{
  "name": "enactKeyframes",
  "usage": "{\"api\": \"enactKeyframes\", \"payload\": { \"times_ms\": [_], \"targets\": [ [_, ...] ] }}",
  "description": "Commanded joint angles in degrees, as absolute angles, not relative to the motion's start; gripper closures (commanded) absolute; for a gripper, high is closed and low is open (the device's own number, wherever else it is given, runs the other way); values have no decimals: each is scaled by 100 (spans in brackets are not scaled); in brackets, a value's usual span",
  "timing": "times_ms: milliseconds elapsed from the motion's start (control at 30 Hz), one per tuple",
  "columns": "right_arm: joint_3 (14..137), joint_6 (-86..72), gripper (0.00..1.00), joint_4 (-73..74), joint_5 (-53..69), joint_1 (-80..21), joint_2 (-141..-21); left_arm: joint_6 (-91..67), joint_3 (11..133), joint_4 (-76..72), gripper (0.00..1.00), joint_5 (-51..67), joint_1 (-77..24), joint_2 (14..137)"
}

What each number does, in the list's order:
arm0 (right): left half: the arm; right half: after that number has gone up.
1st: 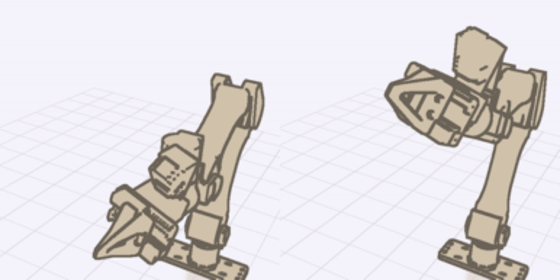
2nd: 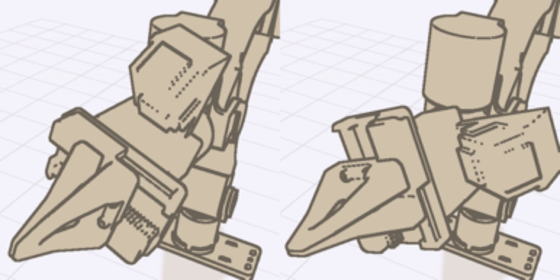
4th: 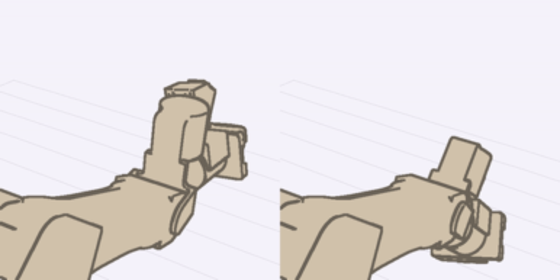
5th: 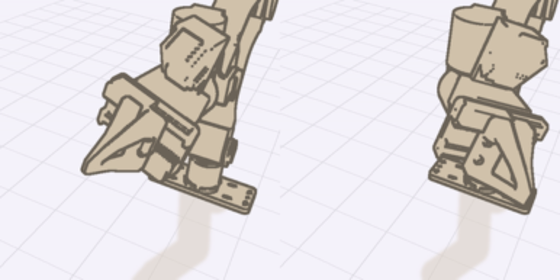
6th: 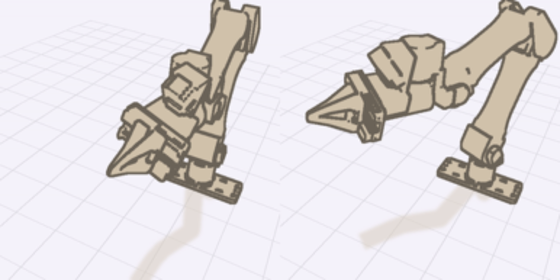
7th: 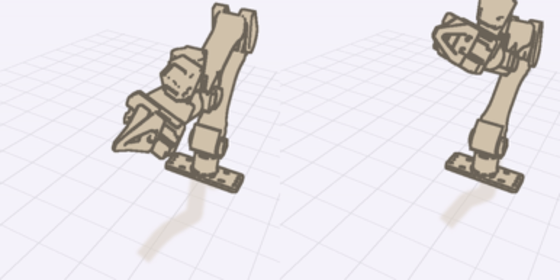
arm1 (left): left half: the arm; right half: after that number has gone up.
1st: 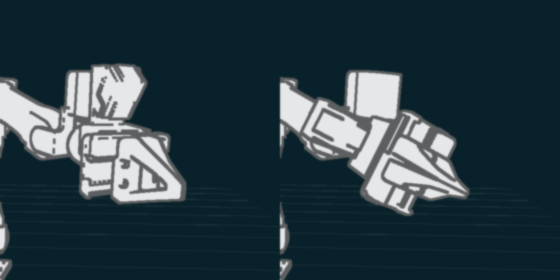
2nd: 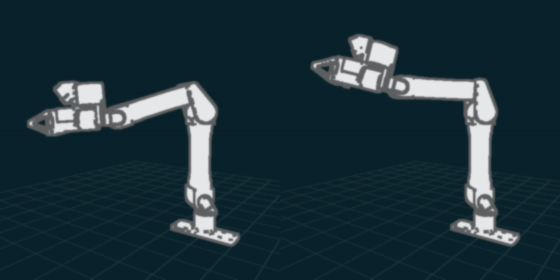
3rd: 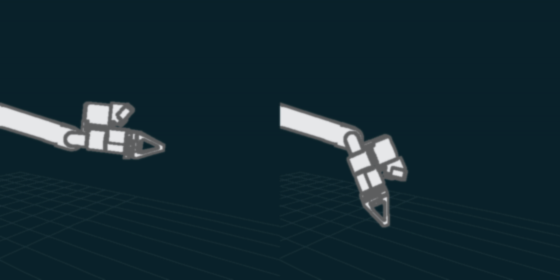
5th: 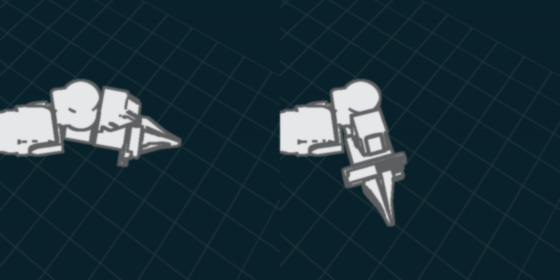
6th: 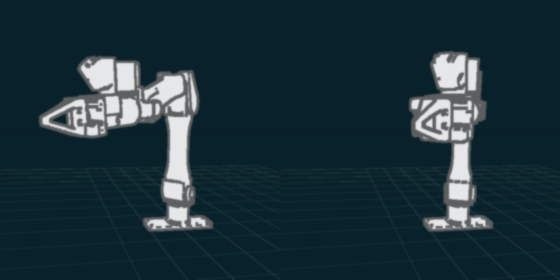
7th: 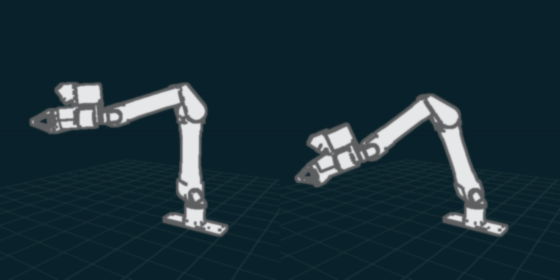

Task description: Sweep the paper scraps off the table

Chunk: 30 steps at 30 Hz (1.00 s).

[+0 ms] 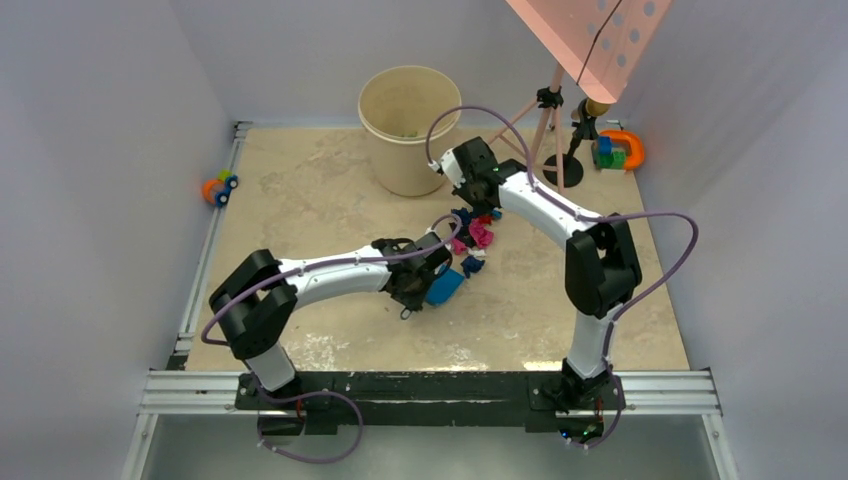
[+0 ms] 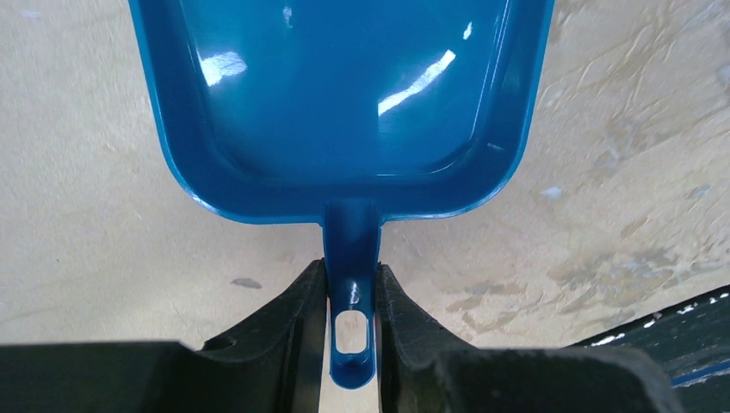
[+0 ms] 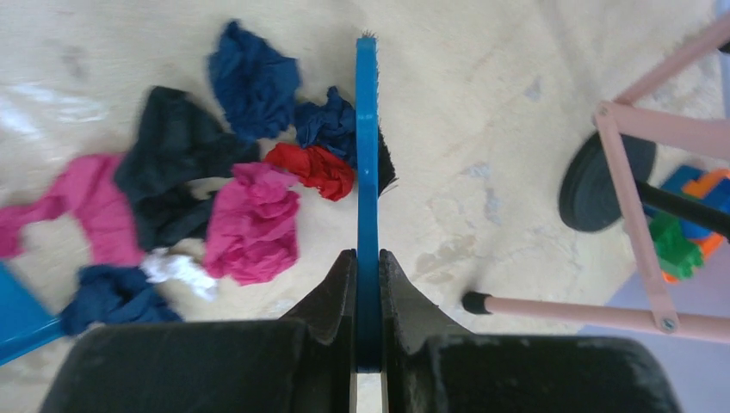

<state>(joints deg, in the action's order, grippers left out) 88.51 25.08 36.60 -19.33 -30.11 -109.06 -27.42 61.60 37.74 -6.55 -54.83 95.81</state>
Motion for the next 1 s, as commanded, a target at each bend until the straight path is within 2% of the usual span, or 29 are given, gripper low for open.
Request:
{"api": "enactKeyframes", "payload": {
  "times_ms": [0, 300, 500, 767, 967],
  "targets": [
    [8780, 2613, 100, 4166, -453, -3221, -10591, -2307, 6612, 3574, 100, -643, -5370, 9736],
    [8781, 2494, 100, 5040, 1882, -3454, -10282, -2144, 6867, 3184, 100, -615, -5166, 10047],
    [8855, 1919, 100, 4954, 2141, -3239, -9666, -1996, 6757, 2886, 100, -782, -5167, 10141],
    [8893, 1212, 100, 4746, 1447, -3081, -9280, -1991, 6037, 2155, 100, -932, -5173, 9732],
    [8681, 689, 100, 4495, -960, -2996, -9165, -1942, 5979, 2176, 100, -959, -5178, 9714]
  ]
}}
